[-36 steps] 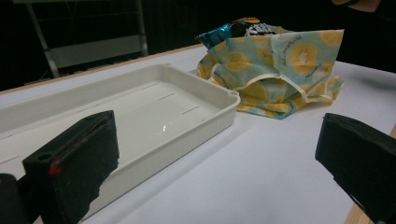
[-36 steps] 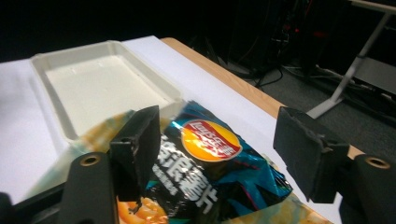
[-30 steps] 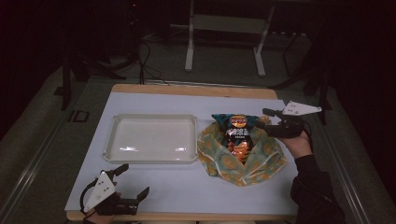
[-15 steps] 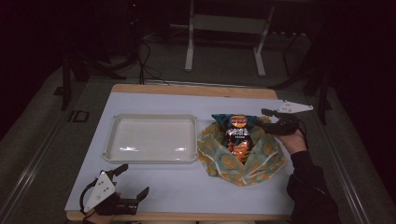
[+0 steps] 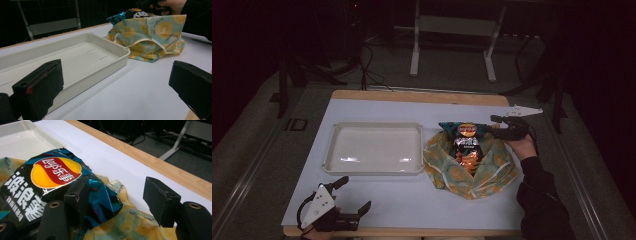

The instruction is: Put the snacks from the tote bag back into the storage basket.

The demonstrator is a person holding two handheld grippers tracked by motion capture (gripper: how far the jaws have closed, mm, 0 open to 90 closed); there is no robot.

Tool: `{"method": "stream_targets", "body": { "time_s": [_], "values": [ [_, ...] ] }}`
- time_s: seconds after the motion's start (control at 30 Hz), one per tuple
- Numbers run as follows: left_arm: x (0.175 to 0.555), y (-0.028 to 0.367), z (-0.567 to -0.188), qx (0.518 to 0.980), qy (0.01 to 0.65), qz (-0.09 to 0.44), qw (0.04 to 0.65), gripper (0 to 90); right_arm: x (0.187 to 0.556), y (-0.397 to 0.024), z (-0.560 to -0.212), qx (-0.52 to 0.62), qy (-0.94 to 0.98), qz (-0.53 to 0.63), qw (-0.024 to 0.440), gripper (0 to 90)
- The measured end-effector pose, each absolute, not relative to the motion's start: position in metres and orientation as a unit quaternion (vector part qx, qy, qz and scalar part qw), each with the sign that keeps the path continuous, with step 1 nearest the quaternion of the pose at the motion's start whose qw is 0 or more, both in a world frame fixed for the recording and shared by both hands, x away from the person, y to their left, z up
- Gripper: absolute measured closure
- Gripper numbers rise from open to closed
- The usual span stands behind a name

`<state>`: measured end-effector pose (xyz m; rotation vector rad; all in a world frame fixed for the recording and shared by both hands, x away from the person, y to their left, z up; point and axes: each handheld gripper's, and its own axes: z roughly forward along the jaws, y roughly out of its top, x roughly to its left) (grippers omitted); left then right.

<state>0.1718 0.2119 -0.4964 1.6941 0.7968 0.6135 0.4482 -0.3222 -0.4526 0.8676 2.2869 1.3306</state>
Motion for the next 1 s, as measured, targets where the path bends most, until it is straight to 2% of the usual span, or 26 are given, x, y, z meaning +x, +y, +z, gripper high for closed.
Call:
{"method": "stream_targets", "body": {
  "time_s": [0.3,0.33,0.63,0.83,0.93,1.0],
  "values": [
    [0.171,0.212,-0.497,0.717,0.335,0.255,0.555,0.1,0.456,-0.321,-0.462,0.307,0.819,0.461,0.152,40.3],
    [0.171,0.212,-0.497,0.718,0.334,0.255,0.555,0.1,0.457,-0.323,-0.465,0.307,0.818,0.467,0.135,42.8],
    [0.171,0.211,-0.497,0.723,0.329,0.251,0.553,0.1,0.458,-0.315,-0.472,0.295,0.837,0.451,0.100,50.8],
    [0.171,0.210,-0.497,0.724,0.327,0.250,0.553,0.1,0.458,-0.311,-0.475,0.296,0.837,0.450,0.093,64.0],
    [0.171,0.210,-0.497,0.725,0.327,0.250,0.552,0.1,0.457,-0.310,-0.476,0.300,0.836,0.450,0.088,73.3],
    [0.171,0.210,-0.497,0.725,0.328,0.251,0.552,0.1,0.456,-0.310,-0.477,0.301,0.837,0.450,0.085,83.6]
  ]
}}
